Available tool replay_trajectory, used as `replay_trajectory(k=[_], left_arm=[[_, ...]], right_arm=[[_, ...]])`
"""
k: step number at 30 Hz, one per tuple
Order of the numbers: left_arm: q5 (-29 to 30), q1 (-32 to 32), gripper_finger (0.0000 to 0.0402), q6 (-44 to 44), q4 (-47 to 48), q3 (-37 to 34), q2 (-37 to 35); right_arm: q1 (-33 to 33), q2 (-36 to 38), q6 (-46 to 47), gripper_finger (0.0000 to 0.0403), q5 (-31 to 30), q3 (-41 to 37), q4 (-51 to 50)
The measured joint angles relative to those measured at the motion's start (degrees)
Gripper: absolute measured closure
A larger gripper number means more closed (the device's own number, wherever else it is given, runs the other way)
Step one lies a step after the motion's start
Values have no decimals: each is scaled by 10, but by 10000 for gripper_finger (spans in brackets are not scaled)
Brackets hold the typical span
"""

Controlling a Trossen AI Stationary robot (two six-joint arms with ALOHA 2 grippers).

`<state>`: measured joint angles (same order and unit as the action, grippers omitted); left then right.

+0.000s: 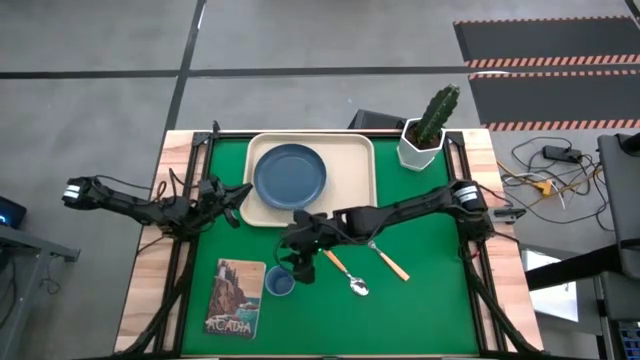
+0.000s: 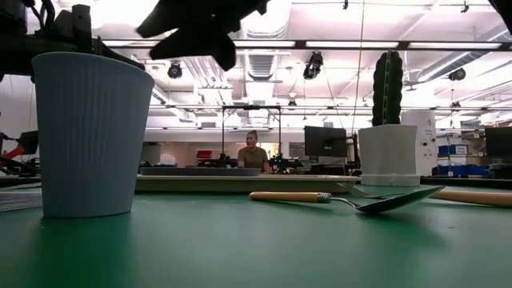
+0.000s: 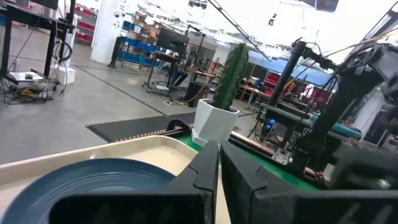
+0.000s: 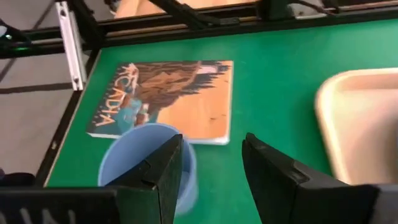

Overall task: Pick and place plate/cup/fork/spoon on tray
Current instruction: Put the blue cup on the white tray

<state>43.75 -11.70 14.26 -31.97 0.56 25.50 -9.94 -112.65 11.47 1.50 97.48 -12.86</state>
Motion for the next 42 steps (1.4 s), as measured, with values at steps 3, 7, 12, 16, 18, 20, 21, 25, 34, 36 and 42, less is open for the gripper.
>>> replay_trajectory(k=[3, 7, 12, 16, 18, 20, 21, 25, 34, 36, 42], left_arm=[[0, 0, 402, 0, 0, 0, 0], [0, 0, 402, -1, 0, 0, 0], [0, 0, 402, -1, 0, 0, 0], [0, 0, 402, -1, 0, 0, 1], [0, 0, 402, -2, 0, 0, 3], [0, 0, 402, -2, 0, 0, 4], [0, 0, 402, -2, 0, 0, 4], [0, 0, 402, -2, 0, 0, 7], [0, 0, 402, -2, -1, 0, 8], [0, 0, 402, -2, -1, 0, 10], [0, 0, 402, -2, 0, 0, 10]], right_arm=[[-4, -26, 0, 250, 2, 15, 0], [-3, -53, 2, 252, 19, 40, -3], [-3, -67, 5, 252, 21, 57, -23], [-6, -74, 10, 252, 22, 60, -32], [-8, -80, 15, 253, 22, 60, -31], [-11, -83, 15, 253, 22, 59, -40], [-12, -84, 16, 253, 21, 58, -44], [-13, -83, 21, 257, 17, 58, -45], [-12, -98, 22, 314, 27, 58, -53], [-12, -99, 22, 337, 35, 57, -55], [-12, -95, 25, 390, 35, 57, -54]])
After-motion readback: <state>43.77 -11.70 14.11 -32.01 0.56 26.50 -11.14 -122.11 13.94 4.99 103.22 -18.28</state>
